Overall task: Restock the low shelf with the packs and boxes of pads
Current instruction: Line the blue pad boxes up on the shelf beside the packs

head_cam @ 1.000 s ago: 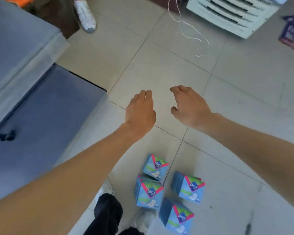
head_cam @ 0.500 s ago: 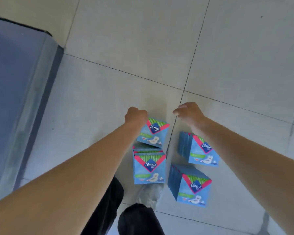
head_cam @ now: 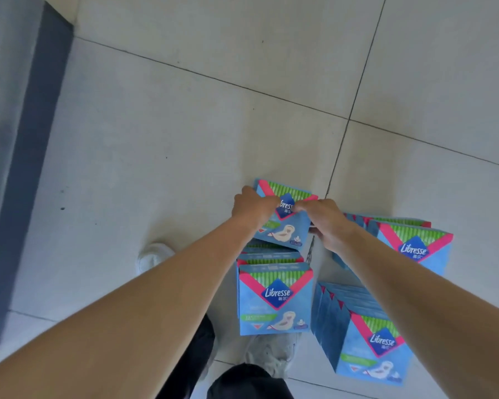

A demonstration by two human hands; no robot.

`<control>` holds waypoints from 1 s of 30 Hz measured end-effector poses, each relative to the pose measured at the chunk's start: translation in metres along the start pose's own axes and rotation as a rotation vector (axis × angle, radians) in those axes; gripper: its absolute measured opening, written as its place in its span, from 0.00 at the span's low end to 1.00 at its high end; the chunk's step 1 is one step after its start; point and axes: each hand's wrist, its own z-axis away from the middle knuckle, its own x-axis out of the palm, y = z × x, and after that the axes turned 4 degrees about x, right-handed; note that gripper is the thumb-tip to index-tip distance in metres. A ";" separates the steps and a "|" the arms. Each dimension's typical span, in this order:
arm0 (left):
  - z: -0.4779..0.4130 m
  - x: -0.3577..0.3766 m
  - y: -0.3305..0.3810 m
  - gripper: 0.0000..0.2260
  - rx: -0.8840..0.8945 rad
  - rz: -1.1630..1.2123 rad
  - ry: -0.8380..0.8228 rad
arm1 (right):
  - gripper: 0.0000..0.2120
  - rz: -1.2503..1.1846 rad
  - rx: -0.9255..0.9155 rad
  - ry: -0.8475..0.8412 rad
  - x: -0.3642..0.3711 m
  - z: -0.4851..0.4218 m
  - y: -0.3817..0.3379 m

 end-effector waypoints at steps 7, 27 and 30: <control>0.052 -0.029 0.037 0.25 0.194 0.150 0.188 | 0.08 -0.079 -0.187 -0.102 -0.013 0.067 -0.063; 0.339 -0.415 0.190 0.23 0.587 0.425 0.839 | 0.32 0.218 -0.834 -0.569 0.153 0.460 -0.373; 0.368 -0.461 0.175 0.23 0.588 0.265 0.929 | 0.31 0.251 -0.904 -0.597 0.192 0.499 -0.385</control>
